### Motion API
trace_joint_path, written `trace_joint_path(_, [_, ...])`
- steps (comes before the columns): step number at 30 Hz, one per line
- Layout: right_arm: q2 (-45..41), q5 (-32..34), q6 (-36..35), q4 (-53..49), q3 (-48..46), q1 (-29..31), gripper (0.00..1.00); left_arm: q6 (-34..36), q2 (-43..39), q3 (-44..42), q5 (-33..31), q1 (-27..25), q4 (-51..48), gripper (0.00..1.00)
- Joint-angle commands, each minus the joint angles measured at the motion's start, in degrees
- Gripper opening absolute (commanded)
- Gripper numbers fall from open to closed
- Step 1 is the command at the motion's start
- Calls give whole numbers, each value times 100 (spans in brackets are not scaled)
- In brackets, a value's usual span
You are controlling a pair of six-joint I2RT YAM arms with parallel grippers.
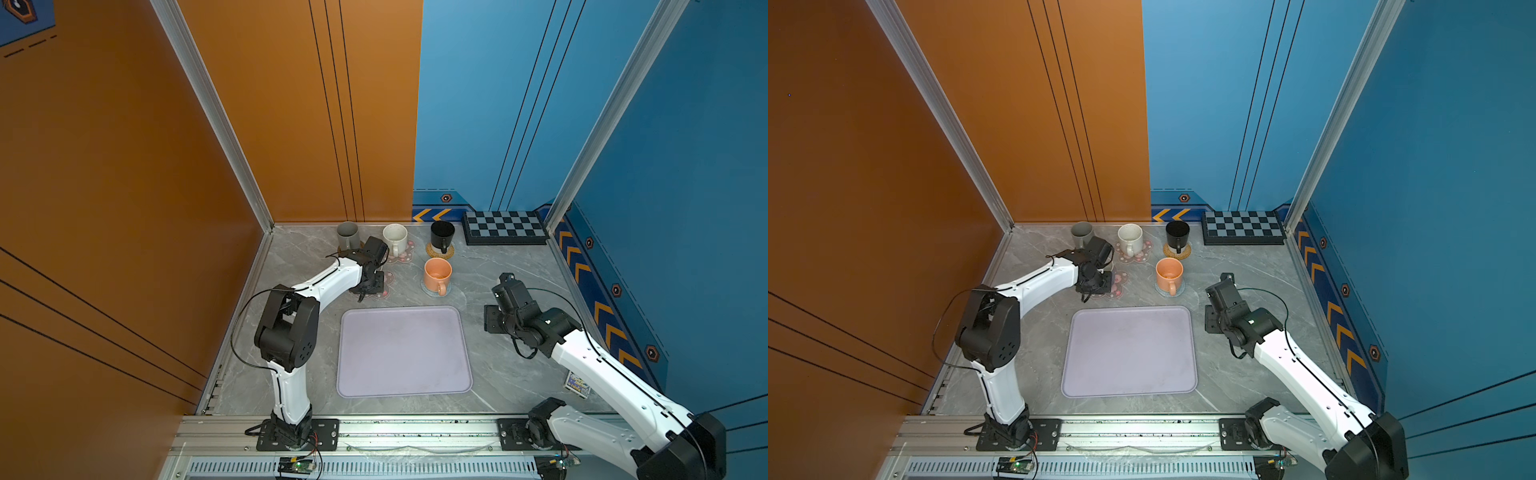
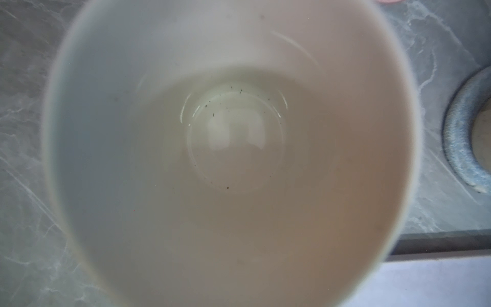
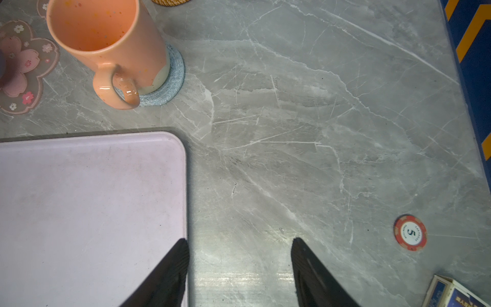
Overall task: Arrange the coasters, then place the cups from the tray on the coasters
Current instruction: 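Lower the purple mug onto the pink flower-shaped coaster with the left gripper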
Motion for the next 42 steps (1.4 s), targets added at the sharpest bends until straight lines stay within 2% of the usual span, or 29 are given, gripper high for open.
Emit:
trace_joint_path(1, [-23, -4, -60, -161, 47, -42, 64, -93, 35, 293, -35, 49, 165, 0])
trace_joint_path(42, [-123, -21, -83, -169, -73, -156, 64, -84, 303, 574, -104, 52, 163, 0])
